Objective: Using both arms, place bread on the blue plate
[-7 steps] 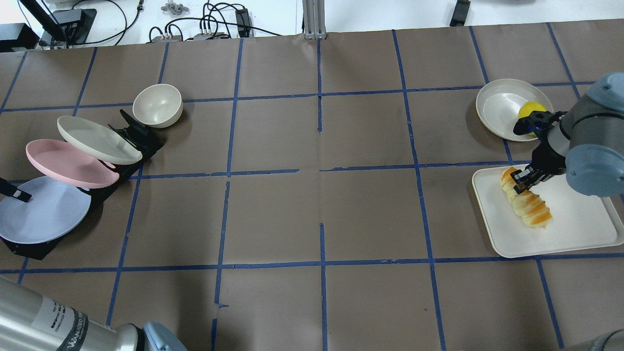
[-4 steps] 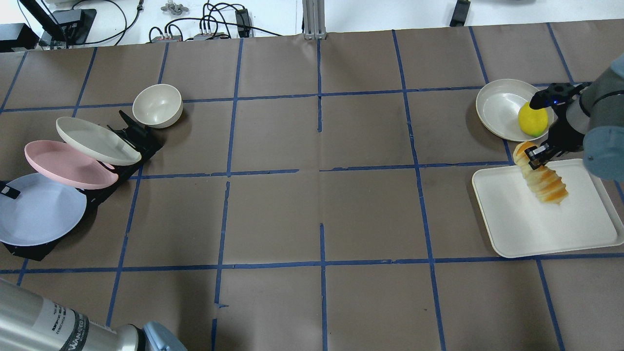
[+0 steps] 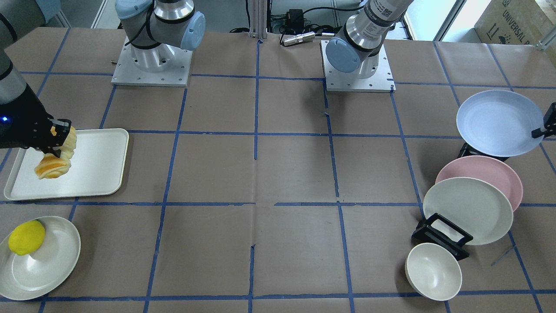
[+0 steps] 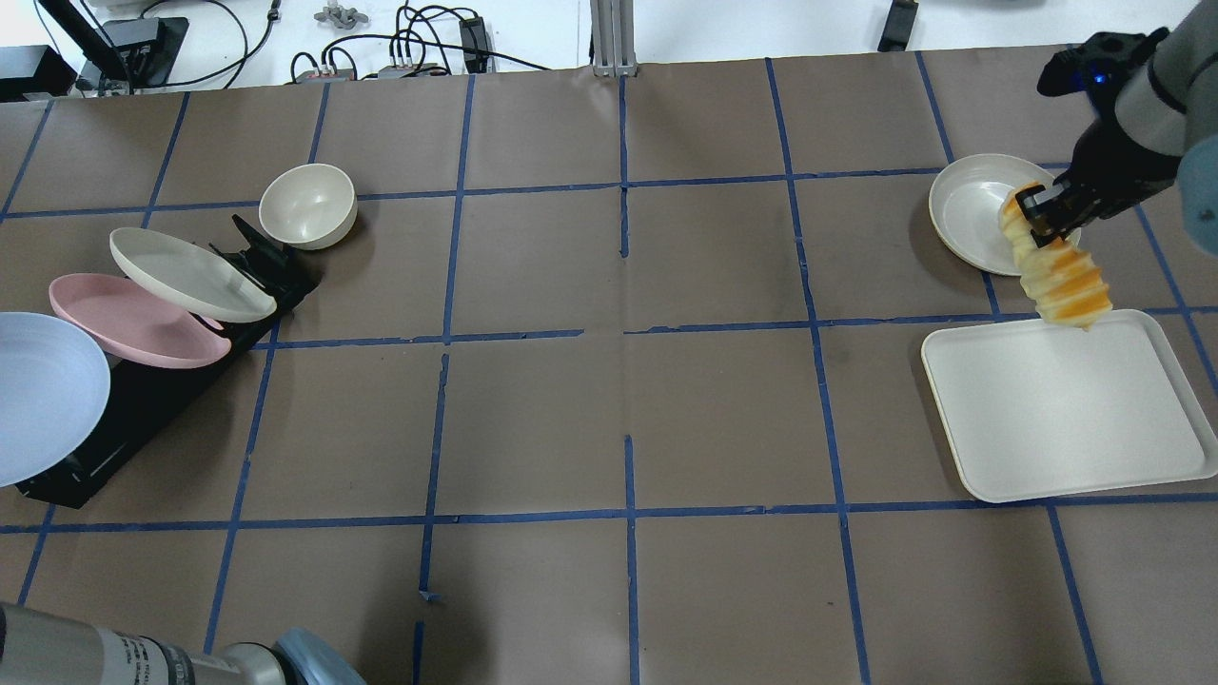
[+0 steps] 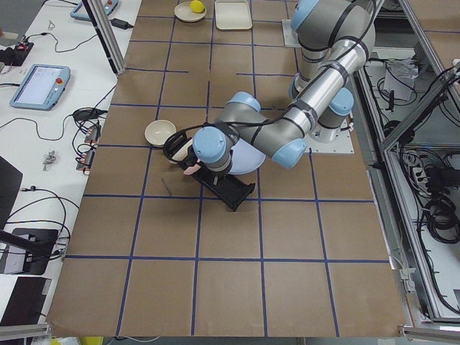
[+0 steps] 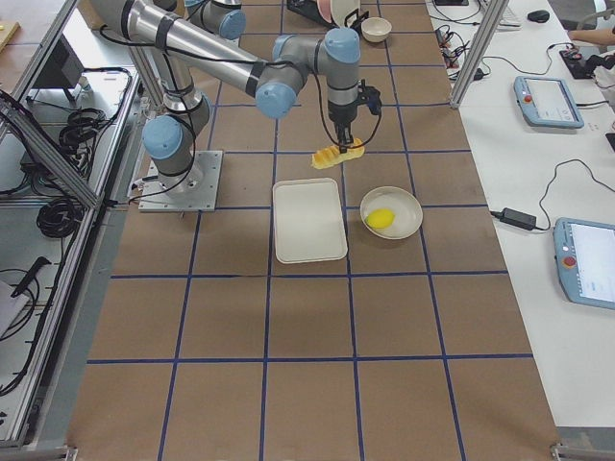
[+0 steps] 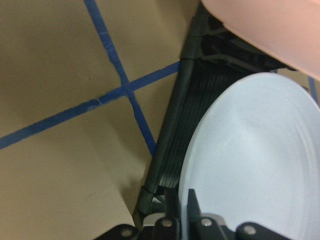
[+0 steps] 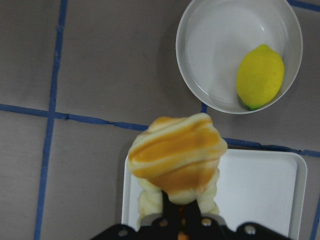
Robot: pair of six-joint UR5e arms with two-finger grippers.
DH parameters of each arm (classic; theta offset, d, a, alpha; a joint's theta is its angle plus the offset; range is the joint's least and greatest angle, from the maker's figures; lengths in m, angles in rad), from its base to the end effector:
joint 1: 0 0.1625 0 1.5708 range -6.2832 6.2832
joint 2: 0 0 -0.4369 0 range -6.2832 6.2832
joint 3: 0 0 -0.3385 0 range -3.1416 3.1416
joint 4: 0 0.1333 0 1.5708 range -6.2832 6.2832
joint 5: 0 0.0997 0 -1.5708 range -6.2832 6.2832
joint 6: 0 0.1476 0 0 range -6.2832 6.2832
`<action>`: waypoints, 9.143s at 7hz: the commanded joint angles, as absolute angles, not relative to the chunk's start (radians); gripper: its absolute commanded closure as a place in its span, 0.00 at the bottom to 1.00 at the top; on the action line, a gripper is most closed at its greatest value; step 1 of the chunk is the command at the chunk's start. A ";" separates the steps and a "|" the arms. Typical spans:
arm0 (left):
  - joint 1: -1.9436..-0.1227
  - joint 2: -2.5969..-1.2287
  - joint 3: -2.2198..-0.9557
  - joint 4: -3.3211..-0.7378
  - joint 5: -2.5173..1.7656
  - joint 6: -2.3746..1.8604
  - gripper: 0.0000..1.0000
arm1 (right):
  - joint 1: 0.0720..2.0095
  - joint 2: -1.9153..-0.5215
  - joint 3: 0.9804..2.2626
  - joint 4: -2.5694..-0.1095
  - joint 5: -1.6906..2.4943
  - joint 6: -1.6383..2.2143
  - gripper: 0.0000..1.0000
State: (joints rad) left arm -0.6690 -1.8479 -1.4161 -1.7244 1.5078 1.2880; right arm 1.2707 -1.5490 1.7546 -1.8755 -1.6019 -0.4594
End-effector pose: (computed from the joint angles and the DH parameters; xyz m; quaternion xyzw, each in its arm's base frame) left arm 0.3126 -0.4289 0.3725 -0.1857 -0.9724 -0.0353 0.1365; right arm -0.0115 -0.4724 0.3932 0.0787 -0.9955 0.0402 0.0328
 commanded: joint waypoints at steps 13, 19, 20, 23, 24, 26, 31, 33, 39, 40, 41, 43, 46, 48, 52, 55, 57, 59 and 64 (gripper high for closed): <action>-1.486 -1.656 -1.874 -1.156 1.213 0.116 0.96 | 1.496 -1.534 1.565 -1.470 -1.552 -0.110 0.90; -1.761 -1.808 -1.962 -0.737 1.357 -0.253 0.48 | 1.497 -1.513 1.559 -1.502 -1.557 -0.107 0.90; -1.769 -1.821 -1.962 -0.723 1.383 -0.253 0.00 | 1.512 -1.496 1.569 -1.566 -1.560 -0.069 0.90; -1.668 -1.804 -1.913 -0.878 1.419 0.004 0.00 | 1.676 -1.398 1.574 -1.699 -1.582 0.157 0.90; -1.590 -1.778 -1.828 -1.095 1.428 0.161 0.00 | 1.740 -1.367 1.577 -1.724 -1.583 0.194 0.90; -1.531 -1.711 -1.627 -1.451 1.535 0.202 0.00 | 1.830 -1.294 1.575 -1.752 -1.568 0.195 0.91; -1.508 -1.620 -1.494 -1.626 1.540 0.227 0.00 | 1.951 -1.131 1.574 -1.900 -1.511 0.230 0.91; -1.494 -1.624 -1.482 -1.629 1.536 0.223 0.00 | 1.989 -1.070 1.566 -2.000 -1.500 0.304 0.91; -1.499 -1.620 -1.470 -1.663 1.539 0.121 0.00 | 1.977 -1.065 1.529 -2.022 -1.506 0.268 0.00; -1.511 -1.615 -1.471 -1.667 1.539 0.079 0.00 | 1.977 -1.065 1.529 -2.022 -1.506 0.268 0.00; -1.511 -1.608 -1.480 -1.667 1.531 0.080 0.00 | 1.977 -1.068 1.532 -2.022 -1.512 0.265 0.00; -1.514 -1.592 -1.491 -1.663 1.497 -0.059 0.00 | 1.932 -1.135 1.539 -1.999 -1.526 0.241 0.00; -1.520 -1.574 -1.488 -1.671 1.402 -0.081 0.00 | 1.798 -1.288 1.551 -1.956 -1.621 0.127 0.00; -1.513 -1.580 -1.485 -1.669 1.414 -0.089 0.00 | 1.755 -1.352 1.555 -1.895 -1.661 0.080 0.00; -1.500 -1.597 -1.500 -1.666 1.417 -0.077 0.00 | 1.565 -1.557 1.557 -1.658 -1.646 0.040 0.00; -1.500 -1.603 -1.500 -1.661 1.420 -0.078 0.00 | 1.591 -1.566 1.560 -1.652 -1.532 0.060 0.00; -1.500 -1.603 -1.499 -1.661 1.420 -0.077 0.00 | 1.591 -1.568 1.566 -1.651 -1.534 0.069 0.00; -1.500 -1.601 -1.500 -1.661 1.420 -0.077 0.00 | 1.591 -1.569 1.566 -1.646 -1.537 0.067 0.00; -1.500 -1.601 -1.499 -1.660 1.419 -0.077 0.00 | 1.591 -1.571 1.568 -1.646 -1.537 0.069 0.00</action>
